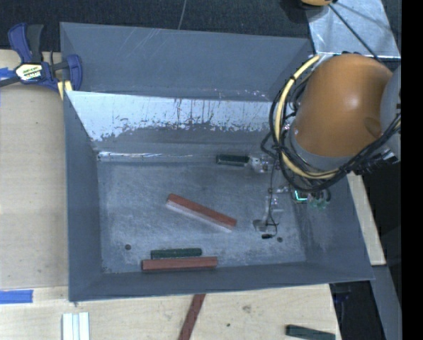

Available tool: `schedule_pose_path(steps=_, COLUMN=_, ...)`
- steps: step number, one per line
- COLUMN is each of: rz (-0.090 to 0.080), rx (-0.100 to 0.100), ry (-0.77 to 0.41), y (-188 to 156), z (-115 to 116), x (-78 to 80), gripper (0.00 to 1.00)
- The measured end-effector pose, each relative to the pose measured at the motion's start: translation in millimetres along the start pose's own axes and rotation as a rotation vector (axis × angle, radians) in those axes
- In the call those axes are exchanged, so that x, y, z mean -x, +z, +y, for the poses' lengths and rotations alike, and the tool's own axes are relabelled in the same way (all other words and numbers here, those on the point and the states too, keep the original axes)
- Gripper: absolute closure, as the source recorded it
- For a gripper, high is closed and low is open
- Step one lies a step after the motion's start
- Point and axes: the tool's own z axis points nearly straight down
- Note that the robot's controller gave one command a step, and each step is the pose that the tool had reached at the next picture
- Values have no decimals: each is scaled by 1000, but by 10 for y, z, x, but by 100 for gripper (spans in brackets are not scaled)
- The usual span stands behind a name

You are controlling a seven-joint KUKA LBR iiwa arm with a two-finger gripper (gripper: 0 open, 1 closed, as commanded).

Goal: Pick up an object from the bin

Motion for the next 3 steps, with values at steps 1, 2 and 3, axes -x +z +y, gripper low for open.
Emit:
schedule_pose_path(steps=1, rz=-9, rx=0, ry=0, y=-40, z=0, x=16, gripper=0)
schedule_pose_path(steps=2, rz=-10, rx=0, ry=-1, y=-25, z=3, x=29, gripper=0)
schedule_pose_path(steps=3, rz=-11, rx=-1, ry=-180, y=549, z=-13, x=194, gripper=0)
